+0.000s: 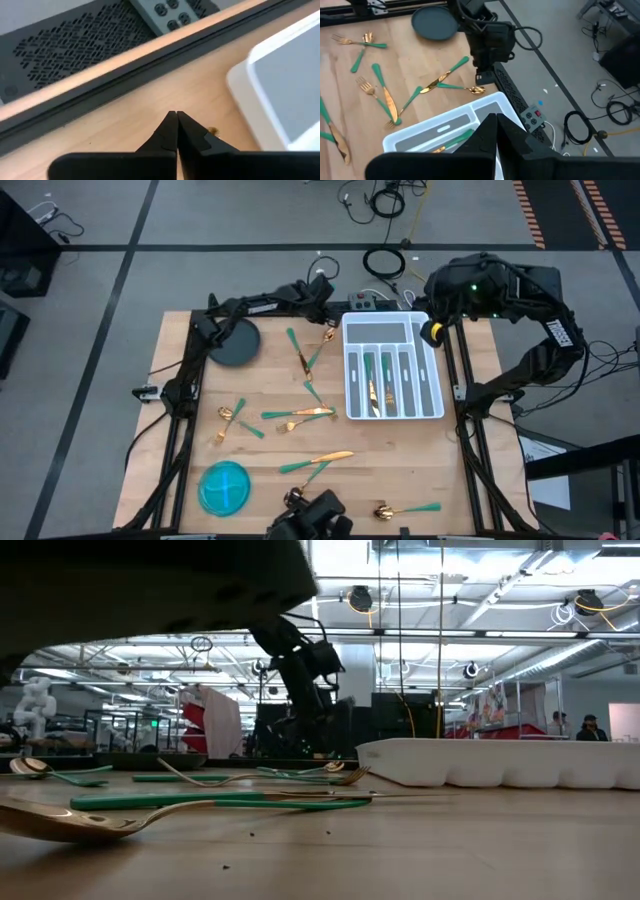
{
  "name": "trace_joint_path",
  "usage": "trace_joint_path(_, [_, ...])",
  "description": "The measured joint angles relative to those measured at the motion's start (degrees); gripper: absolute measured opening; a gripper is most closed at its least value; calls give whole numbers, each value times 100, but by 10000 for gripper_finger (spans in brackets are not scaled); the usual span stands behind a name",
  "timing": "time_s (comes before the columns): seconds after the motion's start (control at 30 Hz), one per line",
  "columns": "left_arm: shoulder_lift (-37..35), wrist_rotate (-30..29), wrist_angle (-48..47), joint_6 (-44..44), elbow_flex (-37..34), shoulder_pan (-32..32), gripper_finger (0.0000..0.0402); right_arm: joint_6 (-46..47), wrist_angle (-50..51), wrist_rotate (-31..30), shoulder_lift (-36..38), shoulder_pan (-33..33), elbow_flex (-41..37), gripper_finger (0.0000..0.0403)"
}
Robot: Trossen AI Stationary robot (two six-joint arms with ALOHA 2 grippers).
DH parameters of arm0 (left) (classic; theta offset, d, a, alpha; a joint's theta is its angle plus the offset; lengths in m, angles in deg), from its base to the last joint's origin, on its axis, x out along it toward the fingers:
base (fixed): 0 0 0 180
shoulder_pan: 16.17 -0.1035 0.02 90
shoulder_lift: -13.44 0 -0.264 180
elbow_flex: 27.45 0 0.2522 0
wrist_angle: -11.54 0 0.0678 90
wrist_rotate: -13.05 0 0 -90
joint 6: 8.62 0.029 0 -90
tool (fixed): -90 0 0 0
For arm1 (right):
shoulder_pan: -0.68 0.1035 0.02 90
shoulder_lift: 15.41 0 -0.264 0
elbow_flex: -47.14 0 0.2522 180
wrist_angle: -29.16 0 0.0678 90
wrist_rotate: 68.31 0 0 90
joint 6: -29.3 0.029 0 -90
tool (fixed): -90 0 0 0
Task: Sort silverware
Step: Put the top center green spoon into the left slot of the white silverware tray
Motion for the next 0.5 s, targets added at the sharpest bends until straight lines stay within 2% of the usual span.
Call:
trace_joint_path(0.1, [1, 435, -103, -14, 3, 3, 0, 0, -14, -1, 0, 89, 0, 0])
trace_joint_path(0.27, [13, 272, -346, -8, -6, 67, 0, 93, -16, -1, 0, 257, 0, 0])
trace_joint_path(0.47, [13, 321, -314, -11, -6, 185, 0, 169, -58, 1, 0, 524, 0, 0])
trace_joint_path(0.5, [13, 470, -282, 13, -6, 192, 0, 177, -56, 0, 0, 559, 0, 0])
